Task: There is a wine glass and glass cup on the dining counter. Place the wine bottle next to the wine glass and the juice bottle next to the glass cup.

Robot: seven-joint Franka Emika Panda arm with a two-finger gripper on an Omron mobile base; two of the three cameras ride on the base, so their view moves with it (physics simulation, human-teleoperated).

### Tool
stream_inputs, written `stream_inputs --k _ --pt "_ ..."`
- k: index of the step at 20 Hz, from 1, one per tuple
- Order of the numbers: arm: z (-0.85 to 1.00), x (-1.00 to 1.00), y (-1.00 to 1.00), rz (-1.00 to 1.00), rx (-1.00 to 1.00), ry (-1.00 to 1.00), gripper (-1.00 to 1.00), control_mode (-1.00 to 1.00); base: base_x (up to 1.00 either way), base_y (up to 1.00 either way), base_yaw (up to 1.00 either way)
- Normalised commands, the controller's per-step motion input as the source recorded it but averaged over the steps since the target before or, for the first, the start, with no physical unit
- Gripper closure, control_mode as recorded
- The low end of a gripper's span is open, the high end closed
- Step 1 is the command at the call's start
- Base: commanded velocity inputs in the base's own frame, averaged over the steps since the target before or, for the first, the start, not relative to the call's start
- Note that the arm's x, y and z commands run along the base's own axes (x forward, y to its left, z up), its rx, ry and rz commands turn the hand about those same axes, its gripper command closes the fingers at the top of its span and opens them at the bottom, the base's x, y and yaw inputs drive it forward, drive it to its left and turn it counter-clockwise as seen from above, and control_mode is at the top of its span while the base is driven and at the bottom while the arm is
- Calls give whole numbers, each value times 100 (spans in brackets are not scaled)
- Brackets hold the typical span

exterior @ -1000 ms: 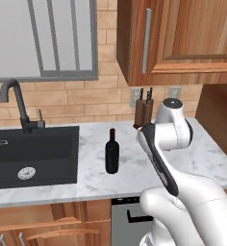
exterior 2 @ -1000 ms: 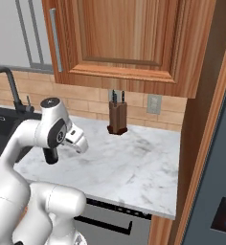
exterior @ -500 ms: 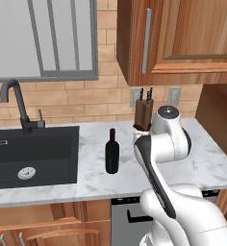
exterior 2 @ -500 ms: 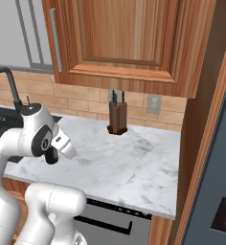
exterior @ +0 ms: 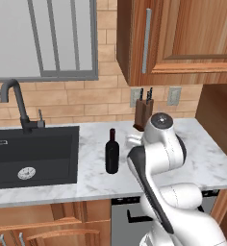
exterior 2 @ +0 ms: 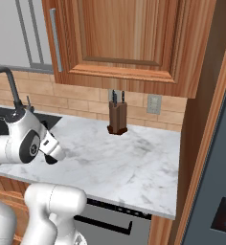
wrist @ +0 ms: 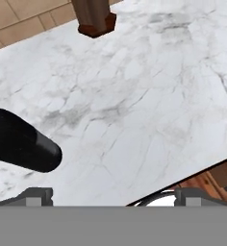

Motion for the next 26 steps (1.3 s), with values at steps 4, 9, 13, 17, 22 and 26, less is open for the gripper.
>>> stream_inputs --k 4,9,13,17,22,26 --pt "0 -2 29 0 0 0 -100 -100 0 0 0" --pt "0 -6 38 0 0 0 -100 -100 0 0 0" --pt "-1 -6 44 0 -1 -3 -100 -100 0 0 0" --pt "-6 0 48 0 -6 -12 -100 -100 0 0 0" --pt "-6 3 42 -2 -7 -17 -100 -100 0 0 0" --pt "-1 8 21 -10 -5 -20 -100 -100 0 0 0"
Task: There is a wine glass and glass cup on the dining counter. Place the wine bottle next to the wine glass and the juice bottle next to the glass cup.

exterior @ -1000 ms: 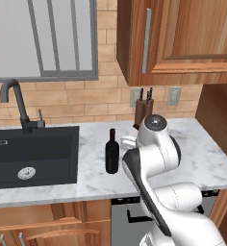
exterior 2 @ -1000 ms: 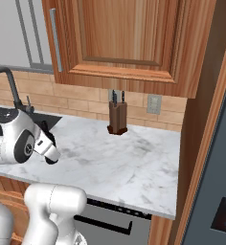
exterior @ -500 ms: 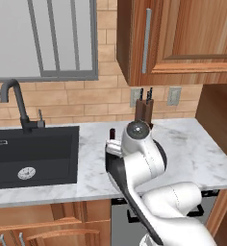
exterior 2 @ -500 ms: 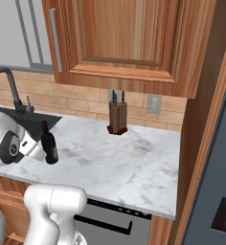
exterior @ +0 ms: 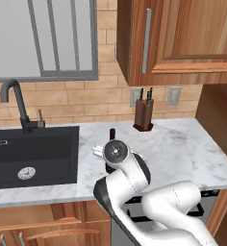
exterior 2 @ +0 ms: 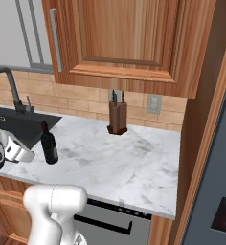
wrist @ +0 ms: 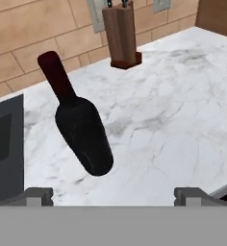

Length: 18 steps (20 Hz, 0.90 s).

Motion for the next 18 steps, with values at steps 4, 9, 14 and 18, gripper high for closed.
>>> stream_inputs --k 4,9,14,18 --pt "0 2 16 -12 -5 -20 -100 -100 0 0 0" --pt "1 0 3 -12 0 -14 -100 -100 0 0 0" --pt "7 3 1 -11 0 -7 -100 -100 0 0 0" --pt "11 1 0 -9 0 -2 -100 -100 0 0 0"
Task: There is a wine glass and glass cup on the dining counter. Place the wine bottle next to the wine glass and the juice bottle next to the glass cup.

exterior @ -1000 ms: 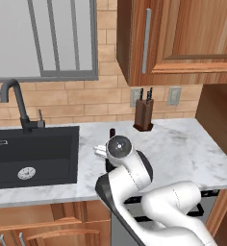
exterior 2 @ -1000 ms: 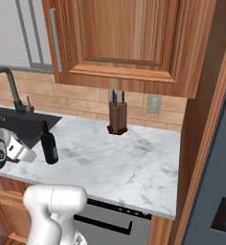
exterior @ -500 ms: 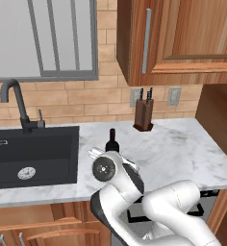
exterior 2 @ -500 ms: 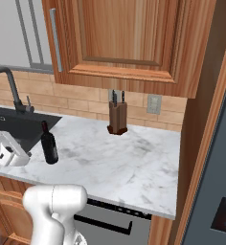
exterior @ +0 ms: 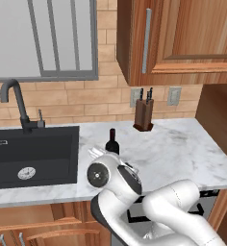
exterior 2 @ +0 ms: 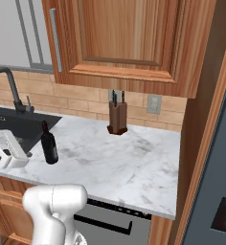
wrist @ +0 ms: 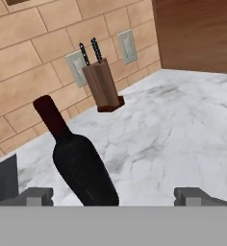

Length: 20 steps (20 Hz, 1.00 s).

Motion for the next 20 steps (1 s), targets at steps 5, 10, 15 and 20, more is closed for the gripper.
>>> stream_inputs --k 5,10,15,20 --pt "8 8 4 -5 0 0 -100 -100 0 0 0" --pt "2 20 2 0 -2 0 -100 -100 0 0 0" --pt "0 29 5 0 -6 0 -100 -100 0 0 0" --pt "0 25 0 0 -6 0 -100 -100 0 0 0"
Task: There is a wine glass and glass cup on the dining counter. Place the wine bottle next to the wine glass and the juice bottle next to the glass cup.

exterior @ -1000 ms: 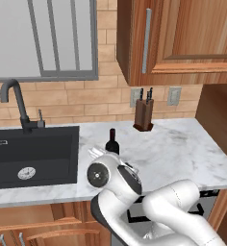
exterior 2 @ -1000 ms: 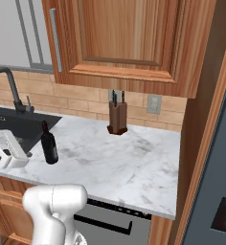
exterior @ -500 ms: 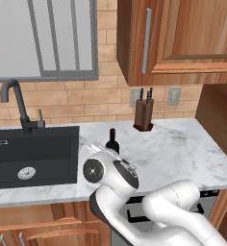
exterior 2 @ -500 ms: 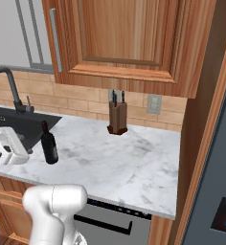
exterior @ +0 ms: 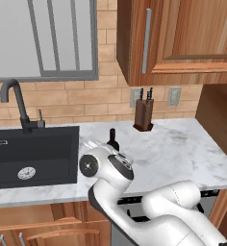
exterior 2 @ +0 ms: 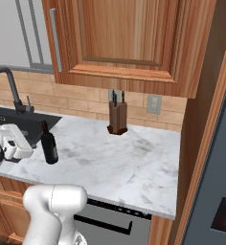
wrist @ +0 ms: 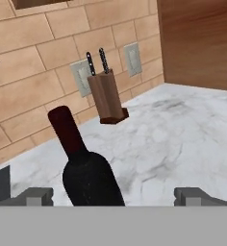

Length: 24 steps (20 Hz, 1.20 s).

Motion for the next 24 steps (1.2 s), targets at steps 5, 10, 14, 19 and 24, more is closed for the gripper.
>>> stream_inputs --k 5,10,14,19,24 --pt "0 17 0 0 -7 0 -100 -100 0 0 0" --pt "0 15 0 0 -2 1 -100 -100 0 0 0" --pt "0 14 -5 0 -1 0 -100 -100 0 0 0" --pt "-4 9 -15 0 0 0 -100 -100 0 0 0" --pt "-6 8 -7 0 0 0 -100 -100 0 0 0"
